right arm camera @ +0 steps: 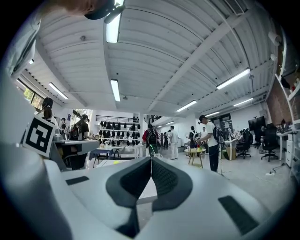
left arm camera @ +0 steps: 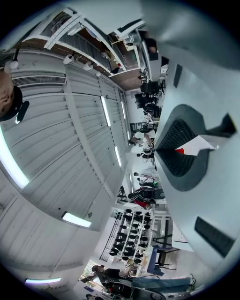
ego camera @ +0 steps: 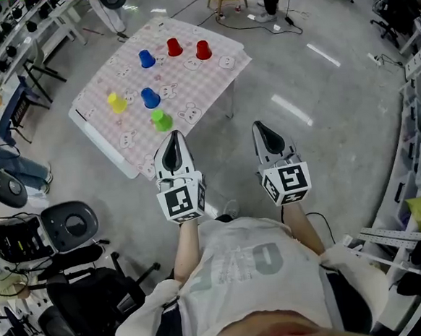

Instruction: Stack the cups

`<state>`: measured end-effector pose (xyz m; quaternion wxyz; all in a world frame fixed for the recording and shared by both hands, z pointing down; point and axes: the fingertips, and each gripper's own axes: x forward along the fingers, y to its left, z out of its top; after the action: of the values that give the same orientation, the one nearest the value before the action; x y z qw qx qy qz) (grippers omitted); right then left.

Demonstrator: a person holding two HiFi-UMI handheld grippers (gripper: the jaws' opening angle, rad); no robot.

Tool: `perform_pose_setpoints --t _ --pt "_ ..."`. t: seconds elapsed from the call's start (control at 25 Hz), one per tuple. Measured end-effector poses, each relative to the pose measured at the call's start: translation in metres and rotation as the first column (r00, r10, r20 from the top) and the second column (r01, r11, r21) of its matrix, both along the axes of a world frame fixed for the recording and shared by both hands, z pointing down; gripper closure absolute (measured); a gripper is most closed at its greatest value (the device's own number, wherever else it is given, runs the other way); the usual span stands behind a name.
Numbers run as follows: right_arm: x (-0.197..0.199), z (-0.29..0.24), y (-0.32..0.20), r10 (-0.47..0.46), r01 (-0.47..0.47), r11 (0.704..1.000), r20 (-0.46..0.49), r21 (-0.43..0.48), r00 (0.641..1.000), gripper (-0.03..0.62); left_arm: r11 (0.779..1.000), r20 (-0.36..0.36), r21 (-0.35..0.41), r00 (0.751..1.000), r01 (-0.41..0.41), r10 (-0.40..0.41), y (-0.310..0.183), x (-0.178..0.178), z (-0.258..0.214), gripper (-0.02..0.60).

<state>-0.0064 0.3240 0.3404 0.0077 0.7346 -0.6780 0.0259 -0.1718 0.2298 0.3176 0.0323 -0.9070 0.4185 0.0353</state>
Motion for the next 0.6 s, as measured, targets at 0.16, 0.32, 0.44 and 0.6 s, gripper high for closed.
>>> perform_pose_setpoints --t 0.16,0.32,0.44,0.6 --pt "0.003 0.006 -0.032 0.015 -0.015 1.0 -0.008 -0.01 1.0 0.565 1.0 -0.014 0.001 1.0 0.016 -0.016 -0.043 -0.007 0.006 0.557" --pt "-0.002 0.006 -0.062 0.006 -0.006 1.0 -0.009 -0.022 1.0 0.565 0.999 -0.042 0.003 0.998 0.05 -0.05 -0.082 -0.018 0.001 0.557" --pt "-0.003 -0.001 -0.085 -0.021 0.021 1.0 -0.03 -0.015 0.999 0.565 0.997 -0.058 0.002 0.995 0.078 -0.078 -0.107 -0.019 -0.002 0.557" --pt "0.003 -0.004 -0.111 -0.053 0.053 0.999 -0.017 -0.002 0.998 0.565 0.996 -0.054 -0.011 0.994 0.092 -0.092 -0.123 -0.012 0.002 0.557"
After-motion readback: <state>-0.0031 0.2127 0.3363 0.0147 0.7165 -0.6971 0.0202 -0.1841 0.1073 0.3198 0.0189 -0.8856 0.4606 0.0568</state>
